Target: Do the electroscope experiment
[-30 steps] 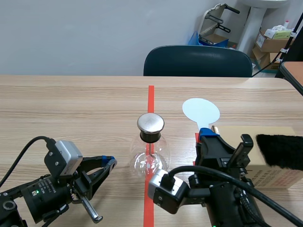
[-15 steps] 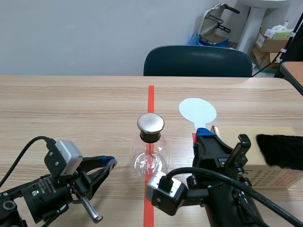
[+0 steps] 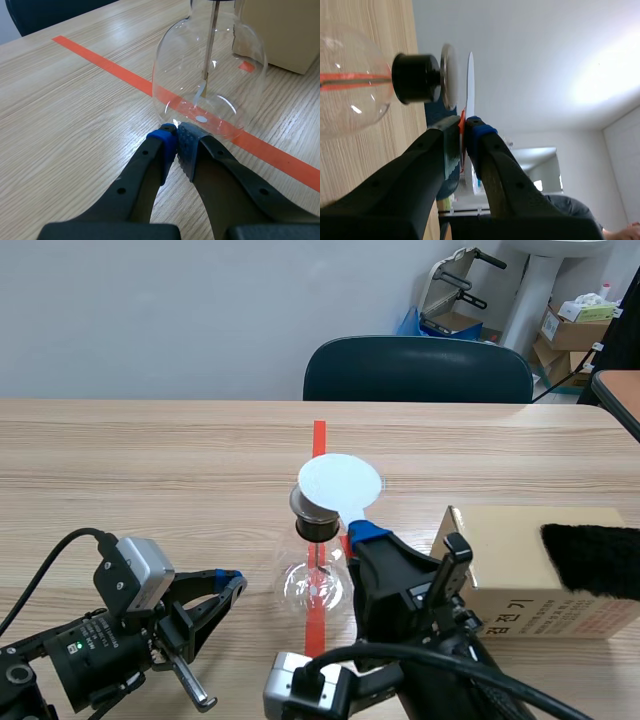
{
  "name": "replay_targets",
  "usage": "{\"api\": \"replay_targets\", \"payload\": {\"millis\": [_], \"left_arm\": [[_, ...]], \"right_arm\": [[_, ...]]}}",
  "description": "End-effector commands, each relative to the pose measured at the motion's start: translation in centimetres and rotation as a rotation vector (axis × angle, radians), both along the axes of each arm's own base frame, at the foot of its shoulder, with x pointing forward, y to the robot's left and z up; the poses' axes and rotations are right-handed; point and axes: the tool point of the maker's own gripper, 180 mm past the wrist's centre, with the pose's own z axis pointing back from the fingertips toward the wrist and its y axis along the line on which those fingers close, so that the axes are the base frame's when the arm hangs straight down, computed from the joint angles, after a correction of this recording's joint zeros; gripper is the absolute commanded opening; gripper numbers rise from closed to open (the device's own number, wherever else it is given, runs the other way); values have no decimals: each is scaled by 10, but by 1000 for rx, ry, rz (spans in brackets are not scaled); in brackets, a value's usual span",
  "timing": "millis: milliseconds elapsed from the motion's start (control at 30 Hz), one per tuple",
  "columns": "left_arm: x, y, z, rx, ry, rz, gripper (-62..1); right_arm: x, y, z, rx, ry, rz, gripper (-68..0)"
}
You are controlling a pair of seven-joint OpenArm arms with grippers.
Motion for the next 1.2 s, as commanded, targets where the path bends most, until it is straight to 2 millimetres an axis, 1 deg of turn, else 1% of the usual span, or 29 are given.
{"api": "replay_targets", "payload": {"millis": [0,200,700,800,900,1167], "left_arm": [[1,-5,8,-26,-18,-5,-565],[1,-5,8,-26,-18,-5,-565],[1,-5,8,-27,-18,-5,-565],[1,-5,8,-27,-18,-5,-565],[1,-5,8,-27,-18,-5,-565],[1,-6,8,-27,-18,-5,-565]], "right_arm": [[4,2,11,8,-43,14,-658],[-2,11,12,6,-48,73,-658],[-2,10,12,6,-47,68,-658],[1,6,11,7,-45,36,-658],[7,-3,11,9,-41,-22,-658],[22,-38,9,17,-25,-230,-658]]}}
